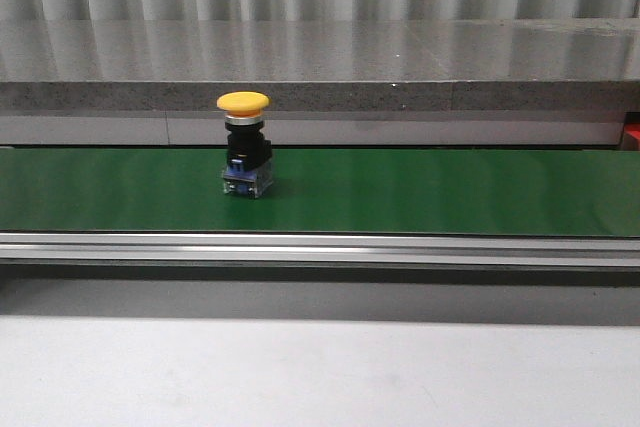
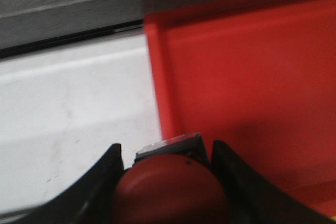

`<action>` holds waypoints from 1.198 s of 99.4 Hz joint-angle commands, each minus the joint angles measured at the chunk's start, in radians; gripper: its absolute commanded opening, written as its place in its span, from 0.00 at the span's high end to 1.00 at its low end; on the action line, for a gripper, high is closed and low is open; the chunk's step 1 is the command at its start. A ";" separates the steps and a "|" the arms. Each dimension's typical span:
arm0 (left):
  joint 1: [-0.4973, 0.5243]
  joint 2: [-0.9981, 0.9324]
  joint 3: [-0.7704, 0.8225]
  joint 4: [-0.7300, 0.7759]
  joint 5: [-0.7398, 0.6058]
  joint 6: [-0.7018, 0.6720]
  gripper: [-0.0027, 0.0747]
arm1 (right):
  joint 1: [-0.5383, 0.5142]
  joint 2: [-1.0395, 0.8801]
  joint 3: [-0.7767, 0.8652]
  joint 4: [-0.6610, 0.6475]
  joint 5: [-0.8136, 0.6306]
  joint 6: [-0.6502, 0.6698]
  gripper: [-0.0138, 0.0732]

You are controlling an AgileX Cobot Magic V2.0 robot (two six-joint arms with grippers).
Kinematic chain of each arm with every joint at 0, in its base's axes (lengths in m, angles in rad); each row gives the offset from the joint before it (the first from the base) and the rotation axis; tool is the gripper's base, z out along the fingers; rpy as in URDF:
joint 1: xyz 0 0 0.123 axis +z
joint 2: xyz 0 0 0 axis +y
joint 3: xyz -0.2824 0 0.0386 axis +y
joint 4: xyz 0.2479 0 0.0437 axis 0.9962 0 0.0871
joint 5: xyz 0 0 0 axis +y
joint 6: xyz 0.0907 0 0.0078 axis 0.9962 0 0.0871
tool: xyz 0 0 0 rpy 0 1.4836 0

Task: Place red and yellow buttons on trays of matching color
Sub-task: 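Lift the red button with the right gripper and drop it into the red tray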

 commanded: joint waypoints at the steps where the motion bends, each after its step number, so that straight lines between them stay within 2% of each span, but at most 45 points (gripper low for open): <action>1: -0.010 0.005 -0.026 -0.015 -0.075 -0.002 0.99 | -0.048 0.021 -0.064 -0.002 -0.071 -0.005 0.65; 16: -0.010 0.005 -0.026 -0.015 -0.075 -0.002 0.99 | -0.095 0.121 -0.096 0.000 -0.115 -0.002 0.65; 54: -0.010 0.005 -0.026 -0.015 -0.075 -0.002 0.99 | -0.096 0.265 -0.100 0.000 -0.147 -0.001 0.64; 63: -0.010 0.005 -0.026 -0.015 -0.075 -0.002 0.99 | -0.096 0.273 -0.100 0.000 -0.136 -0.001 0.52; 78: -0.010 0.005 -0.026 -0.015 -0.075 -0.002 0.99 | -0.096 0.270 -0.107 0.000 -0.131 -0.001 0.15; 83: -0.010 0.005 -0.026 -0.015 -0.075 -0.002 0.99 | -0.096 0.270 -0.116 0.000 -0.129 -0.001 0.07; 92: -0.010 0.005 -0.026 -0.015 -0.075 -0.002 0.99 | -0.096 0.263 -0.144 0.000 -0.095 -0.001 0.11; 119: -0.010 0.005 -0.026 -0.015 -0.075 -0.002 0.99 | -0.091 0.119 -0.165 0.000 0.016 -0.001 0.11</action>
